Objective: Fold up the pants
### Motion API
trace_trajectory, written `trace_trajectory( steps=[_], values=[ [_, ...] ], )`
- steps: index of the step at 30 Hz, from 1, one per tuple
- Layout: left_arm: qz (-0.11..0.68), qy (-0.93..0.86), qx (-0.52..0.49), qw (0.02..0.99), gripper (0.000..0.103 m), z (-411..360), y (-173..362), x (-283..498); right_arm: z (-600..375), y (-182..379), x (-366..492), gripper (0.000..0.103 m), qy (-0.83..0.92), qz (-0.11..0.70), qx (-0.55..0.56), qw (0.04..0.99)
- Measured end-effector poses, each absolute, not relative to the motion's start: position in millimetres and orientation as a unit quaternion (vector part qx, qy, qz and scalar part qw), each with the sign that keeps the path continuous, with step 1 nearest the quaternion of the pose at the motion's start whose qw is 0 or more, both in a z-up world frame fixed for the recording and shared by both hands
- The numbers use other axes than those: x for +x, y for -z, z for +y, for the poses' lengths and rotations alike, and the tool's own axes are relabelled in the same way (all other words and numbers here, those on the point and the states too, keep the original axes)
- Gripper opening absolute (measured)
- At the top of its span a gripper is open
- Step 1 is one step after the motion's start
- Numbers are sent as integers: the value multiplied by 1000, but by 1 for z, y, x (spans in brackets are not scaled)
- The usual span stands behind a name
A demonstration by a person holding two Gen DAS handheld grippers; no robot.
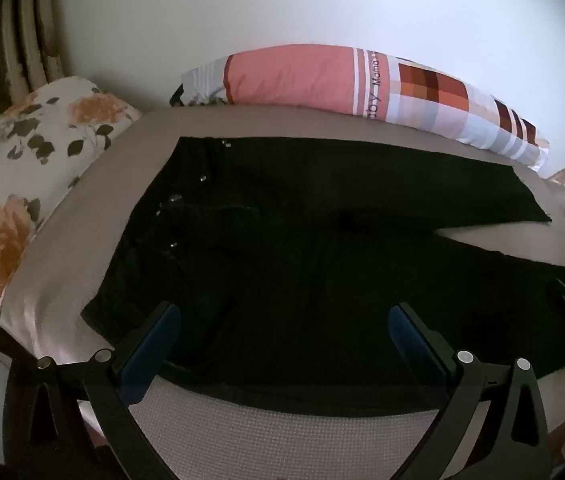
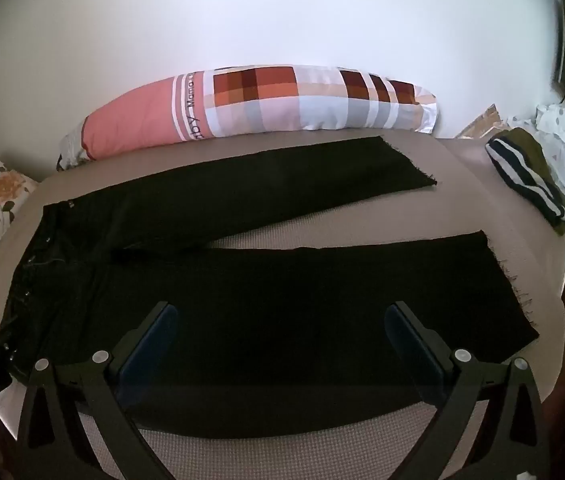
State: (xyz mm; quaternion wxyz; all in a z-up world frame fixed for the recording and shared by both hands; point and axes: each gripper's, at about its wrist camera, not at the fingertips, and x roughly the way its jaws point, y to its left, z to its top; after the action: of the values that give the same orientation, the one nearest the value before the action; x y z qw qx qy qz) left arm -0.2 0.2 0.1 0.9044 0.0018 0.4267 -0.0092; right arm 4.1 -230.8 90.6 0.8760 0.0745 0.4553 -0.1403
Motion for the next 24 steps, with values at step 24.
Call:
trace_trajectory(
  steps=[24],
  values=[
    [394,1,-5,919,103,15,3,0,-226,-89,3,103,134,462,69,874]
  ],
)
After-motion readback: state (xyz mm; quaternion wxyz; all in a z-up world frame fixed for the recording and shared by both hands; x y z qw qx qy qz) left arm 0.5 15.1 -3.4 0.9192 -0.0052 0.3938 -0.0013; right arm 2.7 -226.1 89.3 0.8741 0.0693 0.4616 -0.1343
